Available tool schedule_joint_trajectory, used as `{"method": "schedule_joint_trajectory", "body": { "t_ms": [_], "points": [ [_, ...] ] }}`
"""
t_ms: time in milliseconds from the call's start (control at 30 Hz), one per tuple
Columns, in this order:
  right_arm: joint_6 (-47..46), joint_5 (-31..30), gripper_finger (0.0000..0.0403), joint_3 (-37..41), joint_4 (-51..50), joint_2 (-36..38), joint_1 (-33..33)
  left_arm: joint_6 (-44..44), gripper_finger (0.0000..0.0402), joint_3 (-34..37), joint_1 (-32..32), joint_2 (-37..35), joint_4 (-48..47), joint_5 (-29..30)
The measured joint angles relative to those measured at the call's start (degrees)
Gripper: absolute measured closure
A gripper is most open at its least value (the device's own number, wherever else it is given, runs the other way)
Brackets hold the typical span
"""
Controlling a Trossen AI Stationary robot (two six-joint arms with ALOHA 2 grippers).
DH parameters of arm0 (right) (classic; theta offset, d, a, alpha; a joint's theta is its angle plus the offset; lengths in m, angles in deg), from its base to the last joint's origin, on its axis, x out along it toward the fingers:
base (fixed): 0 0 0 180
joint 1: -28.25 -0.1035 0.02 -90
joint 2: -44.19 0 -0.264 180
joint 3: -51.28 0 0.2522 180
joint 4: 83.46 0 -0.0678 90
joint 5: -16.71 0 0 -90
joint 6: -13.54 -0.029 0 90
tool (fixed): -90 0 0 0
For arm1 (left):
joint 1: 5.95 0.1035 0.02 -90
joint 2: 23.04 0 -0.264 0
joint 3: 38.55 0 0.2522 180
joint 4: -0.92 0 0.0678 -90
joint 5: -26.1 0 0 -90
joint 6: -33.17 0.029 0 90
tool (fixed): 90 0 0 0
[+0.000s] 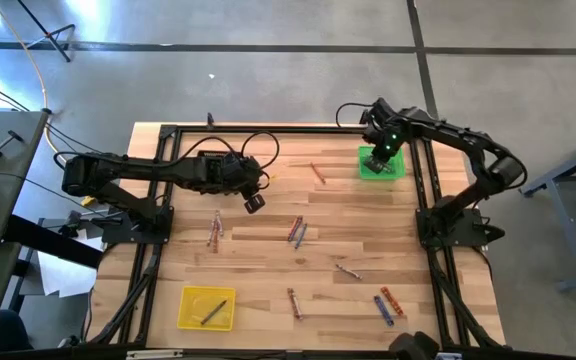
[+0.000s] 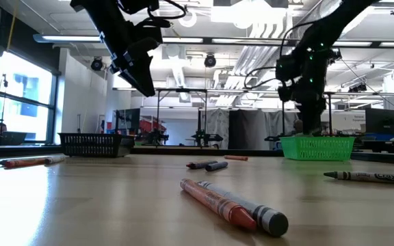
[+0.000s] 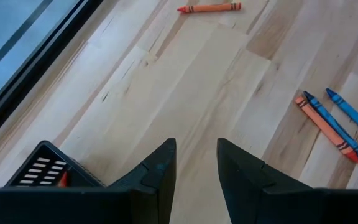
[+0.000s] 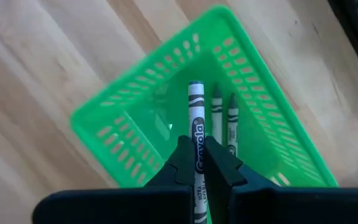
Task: Sort crayons
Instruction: Put the gray crayon into the green bin, then put the orange crayon into the black bin
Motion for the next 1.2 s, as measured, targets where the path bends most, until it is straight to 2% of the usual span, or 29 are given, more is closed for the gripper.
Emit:
{"method": "schedule_joint_trajectory", "body": {
  "t_ms": [233,367,633,767,900,1200],
  "points": [
    [-3.4,-3.1,0.0383,1.6,3.6,0.0,0.2,-0.1,0.03,0.0,0.0,0.0,0.0,0.0],
    [-4.8,-5.2,0.0356,1.1,3.9,0.0,0.2,-0.1,0.03,0.0,0.0,0.0,0.0,-0.2],
    [-4.9,-5.3,0.0304,1.1,2.7,0.0,0.2,0.4,0.03,0.0,0.0,0.0,0.0,-0.2],
    [-6.6,-4.9,0.0301,1.1,2.3,0.0,0.0,1.3,0.03,0.0,-0.1,0.0,0.0,-0.2],
    [-7.4,-1.8,0.03,1.1,2.3,0.2,-1.3,2.5,0.03,0.0,-0.1,0.0,0.7,-0.2],
    [-7.9,1.7,0.03,1.1,9.9,3.6,-9.8,2.5,0.03,0.0,-0.1,0.0,1.3,0.0]
  ]
}}
